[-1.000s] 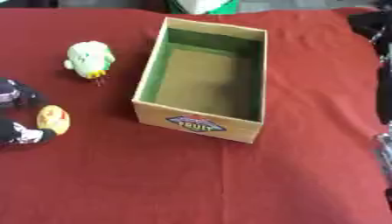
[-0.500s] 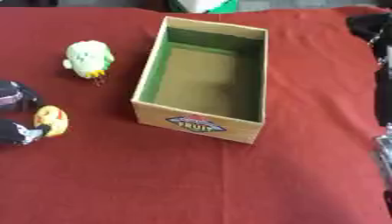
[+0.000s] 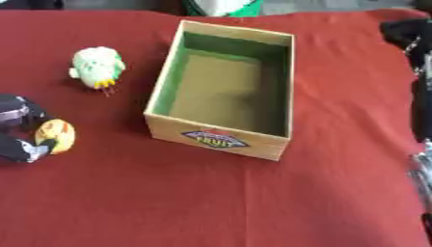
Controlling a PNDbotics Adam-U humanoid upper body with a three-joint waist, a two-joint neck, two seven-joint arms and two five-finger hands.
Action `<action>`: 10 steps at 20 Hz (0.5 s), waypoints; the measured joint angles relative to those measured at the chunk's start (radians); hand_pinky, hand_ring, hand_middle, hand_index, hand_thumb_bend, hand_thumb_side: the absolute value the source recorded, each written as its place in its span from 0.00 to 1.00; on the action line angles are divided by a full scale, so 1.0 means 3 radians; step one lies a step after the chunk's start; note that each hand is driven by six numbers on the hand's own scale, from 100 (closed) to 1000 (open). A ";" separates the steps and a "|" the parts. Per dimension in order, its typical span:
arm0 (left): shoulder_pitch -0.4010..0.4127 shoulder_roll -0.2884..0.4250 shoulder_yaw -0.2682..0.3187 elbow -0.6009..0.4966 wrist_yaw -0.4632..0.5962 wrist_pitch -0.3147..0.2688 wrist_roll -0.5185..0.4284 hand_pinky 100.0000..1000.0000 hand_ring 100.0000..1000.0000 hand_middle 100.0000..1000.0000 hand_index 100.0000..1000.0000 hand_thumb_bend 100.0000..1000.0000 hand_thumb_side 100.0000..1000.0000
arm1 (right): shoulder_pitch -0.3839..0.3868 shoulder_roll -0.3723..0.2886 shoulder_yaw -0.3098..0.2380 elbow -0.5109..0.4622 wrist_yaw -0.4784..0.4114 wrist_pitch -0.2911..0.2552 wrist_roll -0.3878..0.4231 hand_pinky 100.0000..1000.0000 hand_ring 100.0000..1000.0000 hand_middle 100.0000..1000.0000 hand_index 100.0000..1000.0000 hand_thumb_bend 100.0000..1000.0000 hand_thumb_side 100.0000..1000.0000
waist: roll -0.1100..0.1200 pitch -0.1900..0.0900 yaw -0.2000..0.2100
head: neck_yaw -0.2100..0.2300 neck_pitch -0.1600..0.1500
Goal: Pick up objects on the table and place them in the box.
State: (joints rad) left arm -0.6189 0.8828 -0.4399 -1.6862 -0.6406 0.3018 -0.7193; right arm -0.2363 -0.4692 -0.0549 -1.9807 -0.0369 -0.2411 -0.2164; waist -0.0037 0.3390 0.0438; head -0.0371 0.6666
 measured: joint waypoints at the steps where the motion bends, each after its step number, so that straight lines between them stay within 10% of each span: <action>1: 0.0000 -0.0015 0.0021 -0.0001 0.0029 0.0030 0.0030 0.39 0.50 0.51 0.62 0.00 0.21 | 0.0002 0.0003 0.0000 0.0000 0.0002 0.0004 0.0002 0.80 0.75 0.58 0.91 0.00 0.87 | -0.0003 0.0000 0.0003 | -0.0001 0.0000; 3: 0.0001 -0.0028 0.0062 -0.0010 0.0096 0.0109 0.0106 0.34 0.44 0.46 0.56 0.00 0.10 | 0.0016 0.0018 0.0000 0.0000 0.0005 0.0016 0.0004 0.80 0.75 0.58 0.91 0.00 0.87 | -0.0006 0.0000 0.0007 | -0.0002 0.0000; 10: 0.0009 -0.0030 0.0126 -0.0227 0.0283 0.0437 0.0436 0.24 0.36 0.40 0.50 0.00 0.14 | 0.0024 0.0030 0.0000 0.0000 0.0021 0.0038 0.0009 0.80 0.76 0.58 0.91 0.00 0.88 | -0.0005 0.0000 0.0024 | -0.0005 -0.0001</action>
State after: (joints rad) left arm -0.6161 0.8739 -0.4021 -1.7543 -0.5558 0.4328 -0.5884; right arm -0.2290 -0.4603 -0.0549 -1.9807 -0.0305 -0.2297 -0.2136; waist -0.0052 0.3390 0.0509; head -0.0387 0.6665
